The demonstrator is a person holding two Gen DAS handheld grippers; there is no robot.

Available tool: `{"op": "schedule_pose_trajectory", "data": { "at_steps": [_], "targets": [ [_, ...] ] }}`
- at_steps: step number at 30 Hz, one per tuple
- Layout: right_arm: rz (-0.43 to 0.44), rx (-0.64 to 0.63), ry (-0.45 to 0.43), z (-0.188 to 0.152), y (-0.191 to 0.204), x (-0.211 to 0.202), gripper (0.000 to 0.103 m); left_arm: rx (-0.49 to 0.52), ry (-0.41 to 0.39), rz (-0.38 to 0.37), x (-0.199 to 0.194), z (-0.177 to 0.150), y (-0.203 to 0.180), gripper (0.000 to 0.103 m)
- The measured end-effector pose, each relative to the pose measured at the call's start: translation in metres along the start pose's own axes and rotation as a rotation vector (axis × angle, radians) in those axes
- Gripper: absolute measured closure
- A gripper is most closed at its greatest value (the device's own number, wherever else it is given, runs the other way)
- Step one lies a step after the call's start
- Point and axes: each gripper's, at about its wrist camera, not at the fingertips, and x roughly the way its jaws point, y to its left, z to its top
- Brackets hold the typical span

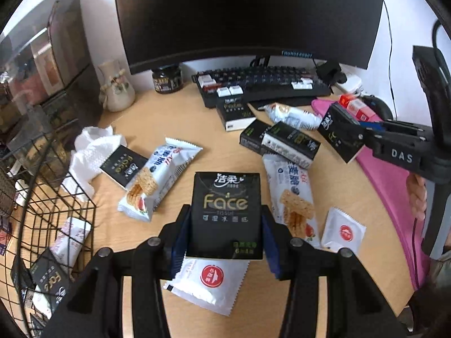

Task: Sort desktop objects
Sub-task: 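Carry both held items over the wire basket and open both tools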

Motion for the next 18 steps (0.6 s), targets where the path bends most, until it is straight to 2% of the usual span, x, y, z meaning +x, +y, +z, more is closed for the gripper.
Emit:
{"op": "schedule_pose_trajectory", "data": {
  "at_steps": [11,18],
  "targets": [
    [0.036,-0.037,-0.059,-0.002,0.031,-0.039,0.086,-0.009,-0.069,0.021,-0.042,-0.005,0.001,0.051],
    [0.101,-0.125,-0.103,0.010,0.086,-0.054,0.086,-0.067,-0.142,0.077,-0.084,-0.012,0.029,0.051]
  ]
}}
